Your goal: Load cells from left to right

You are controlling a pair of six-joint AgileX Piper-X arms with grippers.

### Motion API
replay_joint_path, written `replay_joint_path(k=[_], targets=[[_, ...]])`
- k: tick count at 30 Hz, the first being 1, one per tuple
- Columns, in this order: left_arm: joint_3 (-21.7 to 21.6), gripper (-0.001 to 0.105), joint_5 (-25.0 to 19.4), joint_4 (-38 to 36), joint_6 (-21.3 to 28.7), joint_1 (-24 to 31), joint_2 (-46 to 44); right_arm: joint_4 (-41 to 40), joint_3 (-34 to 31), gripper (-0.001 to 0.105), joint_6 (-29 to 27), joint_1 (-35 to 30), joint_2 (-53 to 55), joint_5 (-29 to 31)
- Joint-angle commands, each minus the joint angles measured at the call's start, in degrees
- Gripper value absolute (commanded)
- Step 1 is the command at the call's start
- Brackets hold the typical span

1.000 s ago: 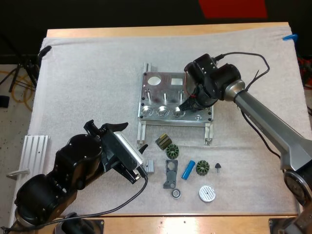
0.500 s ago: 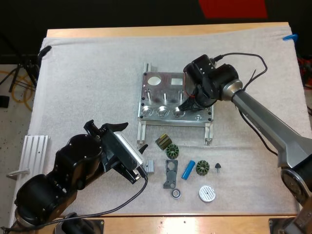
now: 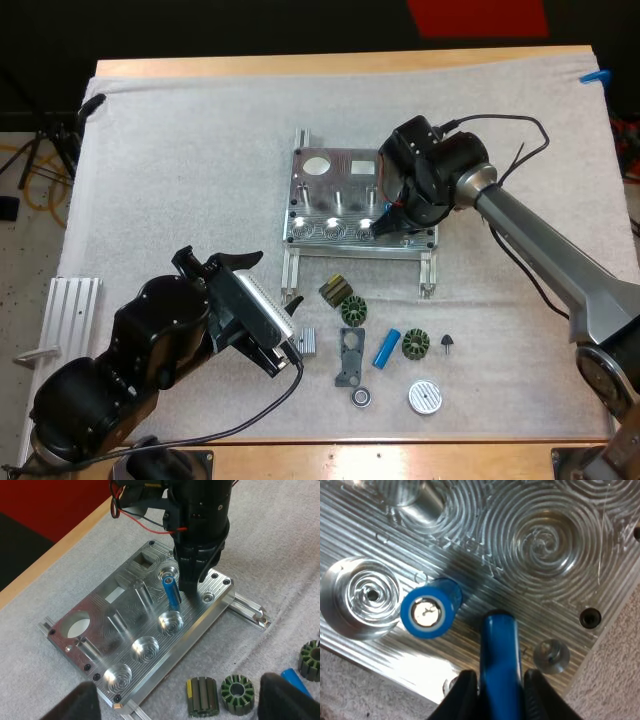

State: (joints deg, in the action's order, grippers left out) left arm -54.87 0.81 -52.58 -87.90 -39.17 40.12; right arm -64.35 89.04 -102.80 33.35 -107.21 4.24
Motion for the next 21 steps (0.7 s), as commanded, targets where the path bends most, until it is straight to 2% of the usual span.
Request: replay_joint_path(k=[1, 14, 18, 21], targets=[[-0.4, 0.065, -0.8, 0.1, -0.8, 0.0, 0.0, 0.1, 0.3, 0.000, -0.3, -0.1, -0.3, 0.1], [-0.4, 0.065, -0.8, 0.1, -0.8, 0.0, 0.0, 5.6, 0.3, 0.000, 0.2, -0.1, -2.0, 0.3], [-0.4, 0.065, -0.8, 0.1, -0.8, 0.0, 0.0, 8.4, 0.3, 0.000, 0.2, -0.1, -2.0, 3.5], [-0.4, 0.065, -0.8, 0.1, -0.8, 0.0, 0.0, 8.5, 0.3, 0.000, 0.2, -0.1, -2.0, 3.6]])
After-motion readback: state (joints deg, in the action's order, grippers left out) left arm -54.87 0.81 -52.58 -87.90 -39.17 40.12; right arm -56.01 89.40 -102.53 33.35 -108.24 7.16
